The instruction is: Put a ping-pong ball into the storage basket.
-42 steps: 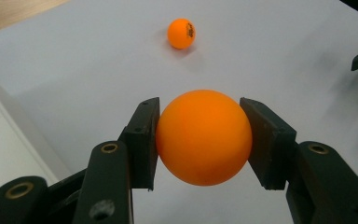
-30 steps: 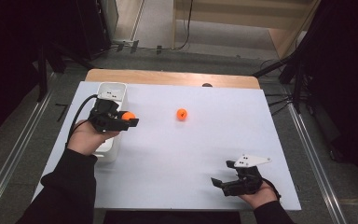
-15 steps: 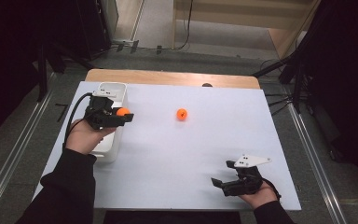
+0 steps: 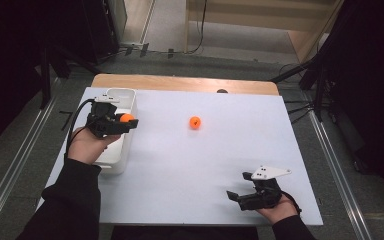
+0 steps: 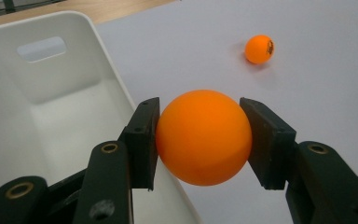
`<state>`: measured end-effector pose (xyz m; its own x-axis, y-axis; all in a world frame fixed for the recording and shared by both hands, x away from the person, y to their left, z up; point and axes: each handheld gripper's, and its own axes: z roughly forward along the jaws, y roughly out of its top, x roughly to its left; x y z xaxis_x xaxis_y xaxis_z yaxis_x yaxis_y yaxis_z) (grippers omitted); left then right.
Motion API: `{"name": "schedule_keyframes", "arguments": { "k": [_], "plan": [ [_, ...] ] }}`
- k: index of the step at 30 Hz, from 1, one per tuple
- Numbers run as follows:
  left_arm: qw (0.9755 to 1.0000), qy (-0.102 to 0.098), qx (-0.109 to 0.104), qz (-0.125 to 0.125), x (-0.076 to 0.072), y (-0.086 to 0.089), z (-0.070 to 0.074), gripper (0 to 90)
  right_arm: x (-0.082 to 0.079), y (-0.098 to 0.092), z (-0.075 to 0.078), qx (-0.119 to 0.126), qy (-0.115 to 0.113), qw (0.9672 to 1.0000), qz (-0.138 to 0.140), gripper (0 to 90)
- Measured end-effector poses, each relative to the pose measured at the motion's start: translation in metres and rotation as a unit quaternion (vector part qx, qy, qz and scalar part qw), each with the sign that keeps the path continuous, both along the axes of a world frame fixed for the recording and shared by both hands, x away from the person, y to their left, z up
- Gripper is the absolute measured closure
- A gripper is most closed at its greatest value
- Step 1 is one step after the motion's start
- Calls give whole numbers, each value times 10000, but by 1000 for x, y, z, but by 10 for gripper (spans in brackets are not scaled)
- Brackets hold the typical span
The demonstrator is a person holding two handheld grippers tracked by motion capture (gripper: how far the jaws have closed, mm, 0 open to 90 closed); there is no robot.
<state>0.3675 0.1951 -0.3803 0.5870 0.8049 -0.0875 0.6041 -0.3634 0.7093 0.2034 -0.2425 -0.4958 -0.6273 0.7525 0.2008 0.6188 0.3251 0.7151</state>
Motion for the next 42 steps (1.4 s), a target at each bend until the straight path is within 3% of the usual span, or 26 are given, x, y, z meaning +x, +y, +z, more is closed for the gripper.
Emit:
{"name": "schedule_keyframes", "arguments": {
  "k": [19, 33, 42],
  "plan": [
    [9992, -106, 12, 391, 7, 17, -5, 506, 0, 0, 0, -14, -4, 10000, 4, 84],
    [9949, -220, 93, 979, 16, 25, -15, 505, 0, 1, -1, -32, 14, 10000, 37, 85],
    [9935, -202, 143, 1107, 22, 28, -22, 505, 0, 1, -1, -29, 15, 10000, 40, 84]
  ]
}}
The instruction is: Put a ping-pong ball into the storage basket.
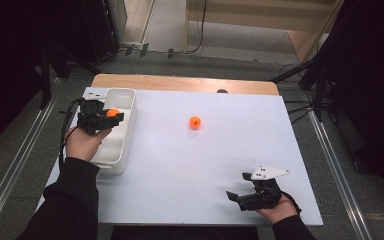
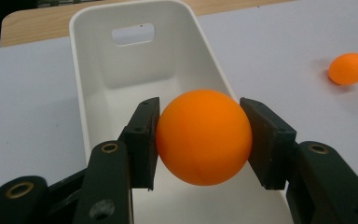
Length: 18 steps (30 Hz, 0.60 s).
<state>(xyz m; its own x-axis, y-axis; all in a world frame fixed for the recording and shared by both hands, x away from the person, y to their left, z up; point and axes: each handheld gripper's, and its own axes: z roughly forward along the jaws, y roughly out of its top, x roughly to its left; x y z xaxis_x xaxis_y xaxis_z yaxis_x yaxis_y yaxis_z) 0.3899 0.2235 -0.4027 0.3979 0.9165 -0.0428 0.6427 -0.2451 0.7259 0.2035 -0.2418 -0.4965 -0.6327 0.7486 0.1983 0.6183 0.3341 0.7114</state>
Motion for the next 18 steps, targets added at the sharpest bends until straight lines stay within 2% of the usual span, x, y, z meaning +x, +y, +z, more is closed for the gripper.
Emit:
{"name": "schedule_keyframes", "arguments": {
  "k": [4, 12, 18],
  "plan": [
    [10000, 31, -15, 40, 2, 0, -4, 505, 0, 0, 0, 7, -4, 10000, -6, 84],
    [9997, 154, 92, 160, 5, 1, -9, 505, 0, 1, 0, 8, -1, 10000, -7, 85],
    [9994, 259, 153, 157, 6, 1, -15, 505, 1, 2, 0, -17, -19, 10000, 37, 84]
  ]
}}
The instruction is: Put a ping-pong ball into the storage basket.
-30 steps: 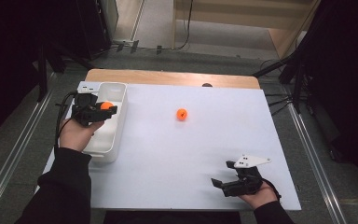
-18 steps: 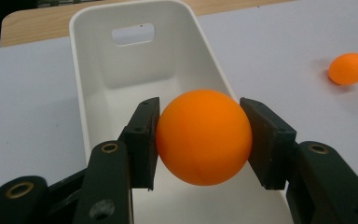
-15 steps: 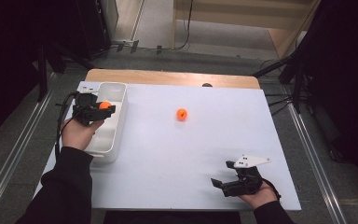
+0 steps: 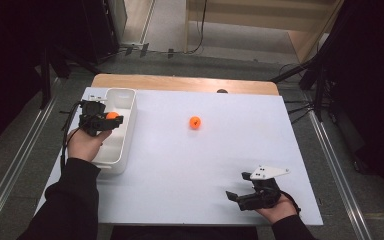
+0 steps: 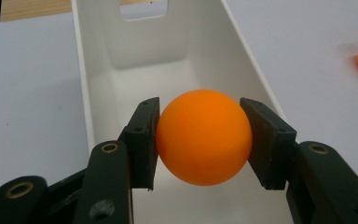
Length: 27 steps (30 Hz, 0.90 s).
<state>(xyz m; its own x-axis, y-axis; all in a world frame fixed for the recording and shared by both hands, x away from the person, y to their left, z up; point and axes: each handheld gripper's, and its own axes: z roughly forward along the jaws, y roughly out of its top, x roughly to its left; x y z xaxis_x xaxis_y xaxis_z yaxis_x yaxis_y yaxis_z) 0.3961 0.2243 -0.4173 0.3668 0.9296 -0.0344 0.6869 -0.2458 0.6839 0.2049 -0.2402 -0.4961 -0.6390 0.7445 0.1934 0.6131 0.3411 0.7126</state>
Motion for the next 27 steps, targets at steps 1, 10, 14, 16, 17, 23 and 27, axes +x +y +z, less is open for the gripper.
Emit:
{"name": "schedule_keyframes", "arguments": {
  "k": [1, 10, 14, 16, 17, 23, 27],
  "plan": [
    [10000, -3, -14, -5, 0, 0, 0, 504, 0, 0, 0, 0, -5, 10000, 13, 84],
    [10000, 20, 22, 0, 1, 0, -1, 501, 4, 3, 0, -6, 18, 10000, 57, 85],
    [10000, 16, 23, -36, 1, -1, -1, 480, 4, 3, 2, 15, -90, 9999, 46, 85],
    [10000, 18, -15, -61, 1, -2, -1, 454, 4, 3, 3, 55, -167, 9998, 25, 85],
    [10000, 29, 17, -80, 0, -2, -1, 438, 4, 3, 4, 67, -167, 9998, 18, 85],
    [9996, -94, 81, -243, -5, -6, 4, 360, 5, 5, 5, 60, -224, 9997, 63, 84],
    [9997, -37, 17, -253, -6, -5, 7, 334, 3, 3, 4, 20, -185, 9998, 42, 85]
  ]
}}
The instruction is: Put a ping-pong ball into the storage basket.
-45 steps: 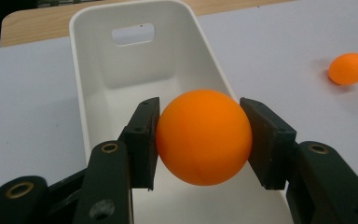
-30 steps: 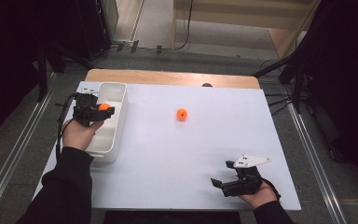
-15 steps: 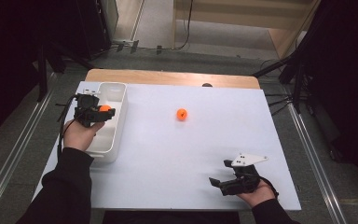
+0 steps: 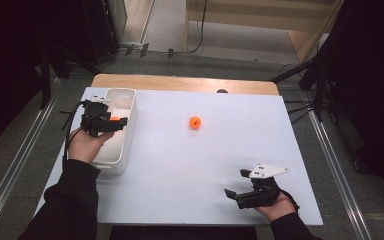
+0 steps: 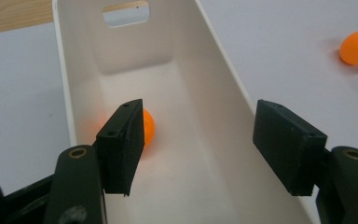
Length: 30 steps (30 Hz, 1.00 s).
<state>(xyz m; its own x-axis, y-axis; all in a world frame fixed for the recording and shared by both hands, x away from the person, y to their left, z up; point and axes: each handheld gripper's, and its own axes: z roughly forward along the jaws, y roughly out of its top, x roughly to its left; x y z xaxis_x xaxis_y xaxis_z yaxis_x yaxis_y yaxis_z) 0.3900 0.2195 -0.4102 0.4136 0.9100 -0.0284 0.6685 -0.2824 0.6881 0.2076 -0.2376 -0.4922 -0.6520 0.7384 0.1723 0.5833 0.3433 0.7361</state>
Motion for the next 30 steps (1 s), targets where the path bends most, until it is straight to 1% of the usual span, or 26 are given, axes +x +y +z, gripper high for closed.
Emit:
{"name": "schedule_keyframes", "arguments": {
  "k": [2, 4, 6, 8, 10, 12, 13, 14, 16, 17, 18, 20, 23, 25, 28, 29, 30],
  "plan": [
    [10000, 12, 21, 6, -1, 1, 2, 318, 0, -1, 0, -29, 27, 10000, -28, 84],
    [10000, -22, -61, -2, -1, 3, 5, 315, 1, -2, 0, -10, -1, 10000, -35, 84],
    [10000, 19, -50, -34, -2, 4, 8, 276, 1, -2, 0, 4, 7, 10000, -40, 85],
    [9999, -31, -98, -48, -4, 5, 11, 273, 1, -1, 0, 1, -3, 10000, -14, 85],
    [9998, 2, -171, -83, -4, 6, 14, 233, 1, -1, 0, 5, -3, 10000, -28, 85],
    [9995, -10, -203, -249, -6, 6, 16, 232, 1, -1, 0, 17, -3, 10000, -24, 84],
    [9994, 28, -213, -277, -6, 5, 17, 226, 1, -1, 0, 17, -4, 10000, -25, 85],
    [9990, 62, -250, -377, -7, 5, 18, 209, 1, -1, 0, 18, -1, 10000, -31, 84],
    [9985, 84, -248, -491, -8, 4, 20, 209, 1, -2, 0, 26, -3, 10000, -36, 84],
    [9981, 47, -256, -561, -10, 2, 21, 209, 1, -2, 0, 31, 13, 10000, -46, 85],
    [9980, 36, -267, -580, -10, 2, 22, 209, 1, -2, 0, 30, -4, 10000, -51, 85],
    [9971, 40, -331, -685, -12, 0, 24, 209, 0, -2, 0, 36, 12, 10000, -53, 85],
    [9954, 55, -334, -902, -14, -3, 27, 209, 1, -2, 0, 41, -5, 10000, -41, 84],
    [9945, 55, -365, -980, -16, -6, 28, 209, 1, -2, 0, 33, -11, 10000, -44, 85],
    [9923, 13, -461, -1149, -18, -9, 31, 209, 0, -2, 1, 46, 9, 10000, -51, 84],
    [9912, -23, -500, -1228, -19, -11, 32, 209, 0, -2, 1, 46, 8, 10000, -50, 85],
    [9902, -30, -486, -1308, -20, -12, 33, 209, 0, -2, 1, 46, 10, 10000, -49, 85]
  ]
}}
